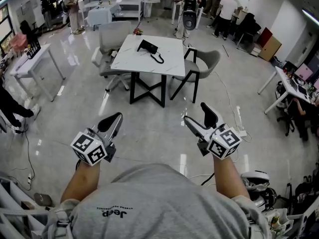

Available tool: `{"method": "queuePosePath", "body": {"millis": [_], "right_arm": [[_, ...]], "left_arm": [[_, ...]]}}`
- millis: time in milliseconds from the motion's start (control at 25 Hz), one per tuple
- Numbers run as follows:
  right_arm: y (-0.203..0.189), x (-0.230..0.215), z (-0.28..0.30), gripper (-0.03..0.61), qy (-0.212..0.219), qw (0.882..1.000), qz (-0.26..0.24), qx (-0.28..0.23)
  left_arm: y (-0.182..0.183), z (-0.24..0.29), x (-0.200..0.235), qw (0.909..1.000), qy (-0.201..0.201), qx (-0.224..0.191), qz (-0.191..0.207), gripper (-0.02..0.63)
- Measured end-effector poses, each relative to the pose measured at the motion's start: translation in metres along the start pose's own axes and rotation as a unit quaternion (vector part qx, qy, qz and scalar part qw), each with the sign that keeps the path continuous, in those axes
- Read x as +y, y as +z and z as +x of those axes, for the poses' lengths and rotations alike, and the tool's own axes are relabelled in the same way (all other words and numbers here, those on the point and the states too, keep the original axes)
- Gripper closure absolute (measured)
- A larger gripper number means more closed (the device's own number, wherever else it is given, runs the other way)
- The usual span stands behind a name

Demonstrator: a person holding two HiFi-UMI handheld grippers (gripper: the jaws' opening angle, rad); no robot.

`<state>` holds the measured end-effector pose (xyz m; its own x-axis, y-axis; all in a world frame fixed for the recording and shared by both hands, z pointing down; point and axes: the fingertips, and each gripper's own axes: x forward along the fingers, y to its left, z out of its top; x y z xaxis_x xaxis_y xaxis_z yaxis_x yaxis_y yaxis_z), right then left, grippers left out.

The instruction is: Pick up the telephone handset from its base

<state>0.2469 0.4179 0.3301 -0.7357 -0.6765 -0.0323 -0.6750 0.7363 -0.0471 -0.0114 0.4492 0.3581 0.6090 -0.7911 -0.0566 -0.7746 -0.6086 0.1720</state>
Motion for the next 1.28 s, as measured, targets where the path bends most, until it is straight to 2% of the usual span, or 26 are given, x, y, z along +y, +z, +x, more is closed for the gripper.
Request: {"method": "queuePosePath", "body": {"millis": [240,560,680,880,1280], "right_arm": [[-0.004,-0.016,0.003,0.202,0.004,1.0,0.008,-0.002],[-0.016,-0.036,0.055,0.202,-0.005,1.0,0.008,0.013],[-0.024,-0.051,0.091,0.202,-0.018,1.0,0.003,0.021],[-0.03,-0.081,0.178,0.203,-0.047,0.999,-0.004,0.027],[-0.003,-0.129,0.367,0.204,-0.088,0.996,-0.016,0.014]], "left_arm": [[-0.005,0.012,-0.008,0.9999,0.004,0.012,0.007,0.554],[-0.012,0.046,0.043,0.9999,-0.012,0.011,-0.006,0.554],[-0.016,0.067,0.083,0.9997,-0.022,0.009,-0.011,0.554],[-0.011,0.117,0.179,0.9985,-0.053,-0.002,-0.016,0.554],[0.047,0.195,0.361,0.9943,-0.105,0.002,0.015,0.554]]}}
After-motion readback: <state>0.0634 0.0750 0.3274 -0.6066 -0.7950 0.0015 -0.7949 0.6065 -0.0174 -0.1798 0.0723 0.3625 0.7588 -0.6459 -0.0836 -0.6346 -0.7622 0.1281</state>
